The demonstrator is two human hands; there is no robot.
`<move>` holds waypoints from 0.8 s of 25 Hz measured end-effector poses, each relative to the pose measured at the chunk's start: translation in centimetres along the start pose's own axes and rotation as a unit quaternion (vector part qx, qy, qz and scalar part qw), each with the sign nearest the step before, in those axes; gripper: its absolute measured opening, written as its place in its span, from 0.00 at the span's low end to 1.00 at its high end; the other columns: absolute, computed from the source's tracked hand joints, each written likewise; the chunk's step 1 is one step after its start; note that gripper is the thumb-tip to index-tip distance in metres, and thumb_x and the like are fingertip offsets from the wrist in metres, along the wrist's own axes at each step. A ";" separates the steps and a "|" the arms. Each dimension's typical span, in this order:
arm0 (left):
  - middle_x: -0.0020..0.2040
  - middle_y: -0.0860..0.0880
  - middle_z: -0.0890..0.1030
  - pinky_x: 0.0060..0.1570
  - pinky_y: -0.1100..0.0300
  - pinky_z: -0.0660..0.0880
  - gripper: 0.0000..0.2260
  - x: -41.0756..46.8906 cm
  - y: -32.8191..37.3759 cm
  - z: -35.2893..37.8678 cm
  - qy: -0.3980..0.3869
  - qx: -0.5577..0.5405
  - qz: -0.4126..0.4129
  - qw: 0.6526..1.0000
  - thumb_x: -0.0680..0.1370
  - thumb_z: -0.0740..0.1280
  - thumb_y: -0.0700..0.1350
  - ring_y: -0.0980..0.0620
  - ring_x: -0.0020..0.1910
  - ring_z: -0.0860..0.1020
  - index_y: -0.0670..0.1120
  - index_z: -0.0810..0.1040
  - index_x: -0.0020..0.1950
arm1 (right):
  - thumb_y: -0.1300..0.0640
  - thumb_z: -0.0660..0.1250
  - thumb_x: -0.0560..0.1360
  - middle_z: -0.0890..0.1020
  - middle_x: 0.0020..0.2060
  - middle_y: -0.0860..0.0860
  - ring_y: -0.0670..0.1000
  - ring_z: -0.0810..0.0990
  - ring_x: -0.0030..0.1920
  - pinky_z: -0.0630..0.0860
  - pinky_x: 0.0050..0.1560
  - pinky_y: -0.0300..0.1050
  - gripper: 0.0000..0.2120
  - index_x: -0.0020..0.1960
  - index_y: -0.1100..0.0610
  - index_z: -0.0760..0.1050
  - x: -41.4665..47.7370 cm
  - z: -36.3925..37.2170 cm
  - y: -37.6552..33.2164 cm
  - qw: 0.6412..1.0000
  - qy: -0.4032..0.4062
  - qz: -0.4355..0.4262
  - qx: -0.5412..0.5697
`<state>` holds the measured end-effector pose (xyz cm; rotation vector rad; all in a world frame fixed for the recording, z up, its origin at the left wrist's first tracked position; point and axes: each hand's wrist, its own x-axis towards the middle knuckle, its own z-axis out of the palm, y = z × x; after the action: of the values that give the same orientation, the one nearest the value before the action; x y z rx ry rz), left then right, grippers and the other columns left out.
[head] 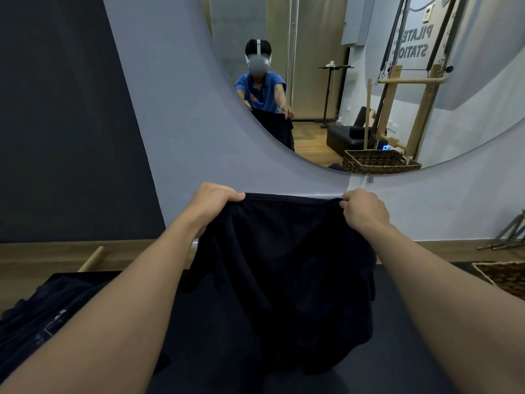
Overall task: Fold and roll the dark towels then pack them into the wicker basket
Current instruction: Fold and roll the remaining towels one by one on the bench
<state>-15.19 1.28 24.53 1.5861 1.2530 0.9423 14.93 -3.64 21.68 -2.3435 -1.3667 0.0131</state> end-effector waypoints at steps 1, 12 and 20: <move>0.37 0.44 0.84 0.46 0.57 0.77 0.09 -0.1 0.2 0.2 -0.002 -0.014 0.000 1.000 0.74 0.72 0.43 0.49 0.37 0.82 0.37 0.84 0.40 | 0.55 0.62 0.79 0.80 0.50 0.58 0.59 0.75 0.46 0.72 0.43 0.48 0.09 0.53 0.57 0.79 0.2 0.1 0.1 0.999 -0.028 0.009 -0.026; 0.41 0.45 0.82 0.43 0.59 0.75 0.08 -0.3 0.7 3.0 -0.109 -0.003 0.057 0.992 0.81 0.66 0.44 0.51 0.39 0.78 0.42 0.82 0.46 | 0.54 0.70 0.76 0.81 0.55 0.48 0.45 0.79 0.54 0.73 0.50 0.35 0.16 0.62 0.53 0.77 -5.3 1.8 -7.4 0.885 -0.310 -0.131 0.322; 0.42 0.47 0.84 0.53 0.49 0.78 0.07 0.2 1.1 -0.1 -0.026 0.113 0.123 0.986 0.79 0.68 0.47 0.47 0.44 0.82 0.47 0.83 0.44 | 0.59 0.73 0.70 0.85 0.46 0.53 0.53 0.83 0.47 0.77 0.48 0.46 0.10 0.52 0.55 0.82 -4.8 3.4 -7.8 0.930 -0.228 -0.186 0.219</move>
<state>-14.88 1.37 25.63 1.9674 1.1778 0.9270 5.26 -3.12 20.47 -1.7397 -1.7836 0.7151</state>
